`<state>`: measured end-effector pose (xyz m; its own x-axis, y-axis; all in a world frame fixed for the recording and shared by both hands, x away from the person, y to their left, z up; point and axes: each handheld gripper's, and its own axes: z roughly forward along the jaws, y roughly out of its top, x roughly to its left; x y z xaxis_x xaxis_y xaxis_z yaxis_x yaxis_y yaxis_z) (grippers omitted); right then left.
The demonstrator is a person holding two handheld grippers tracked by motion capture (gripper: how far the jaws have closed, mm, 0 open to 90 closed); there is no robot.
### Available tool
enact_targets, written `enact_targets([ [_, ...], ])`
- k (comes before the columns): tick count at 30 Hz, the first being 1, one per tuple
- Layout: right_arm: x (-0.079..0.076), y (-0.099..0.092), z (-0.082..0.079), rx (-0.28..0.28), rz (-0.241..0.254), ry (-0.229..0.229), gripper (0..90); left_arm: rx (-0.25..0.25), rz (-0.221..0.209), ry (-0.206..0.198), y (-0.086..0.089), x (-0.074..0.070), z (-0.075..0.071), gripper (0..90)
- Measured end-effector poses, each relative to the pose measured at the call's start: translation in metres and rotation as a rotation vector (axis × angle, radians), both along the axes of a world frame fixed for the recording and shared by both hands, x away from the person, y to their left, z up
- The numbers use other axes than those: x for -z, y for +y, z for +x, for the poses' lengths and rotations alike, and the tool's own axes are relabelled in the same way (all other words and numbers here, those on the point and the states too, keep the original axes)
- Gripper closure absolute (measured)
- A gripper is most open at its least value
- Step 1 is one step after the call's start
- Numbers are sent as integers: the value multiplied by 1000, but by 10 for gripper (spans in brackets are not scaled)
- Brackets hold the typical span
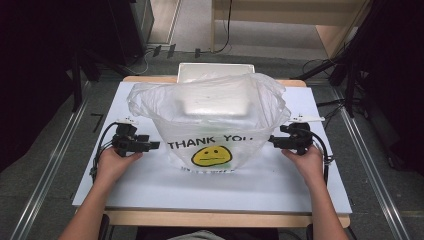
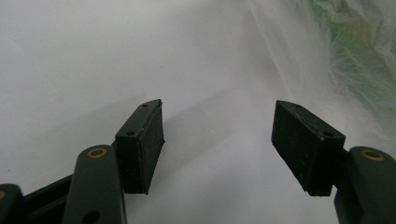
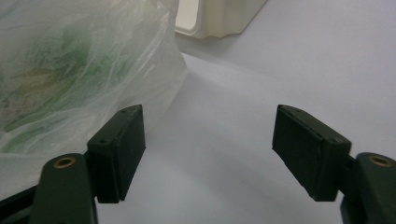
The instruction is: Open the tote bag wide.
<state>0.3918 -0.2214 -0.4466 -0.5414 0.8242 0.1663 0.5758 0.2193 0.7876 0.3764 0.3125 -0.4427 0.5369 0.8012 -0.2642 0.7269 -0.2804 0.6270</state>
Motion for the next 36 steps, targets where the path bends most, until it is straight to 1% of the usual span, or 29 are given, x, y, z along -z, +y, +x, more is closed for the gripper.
enact_targets([
  [5, -1, 0, -1, -9, 0, -5, 323, -3, -4, -7, 0, -1, 0, 354],
  [8, -1, 0, -1, -2, -3, 0, 325, -4, -9, -5, 0, -1, 0, 354],
  [12, -2, -1, -1, 4, 10, 2, 326, -2, -5, -4, 0, -1, 0, 354],
  [24, -1, -2, 1, -1, 12, 31, 341, 0, -7, 7, 0, 0, 0, 354],
  [28, -1, -1, 1, -4, 4, 26, 346, -1, -11, 10, 0, 0, 1, 354],
  [30, -1, -1, 1, -5, 3, 26, 352, 0, -13, 10, 0, 1, 1, 354],
  [31, -1, -1, 1, -7, 3, 27, 353, -3, -20, 12, 0, 1, 1, 354],
  [33, -1, -1, 2, -8, 3, 26, 356, 1, -15, 18, 0, 1, 2, 354],
  [36, -1, 0, 2, -8, 3, 23, 361, 0, -22, 20, 0, 1, 3, 354],
])
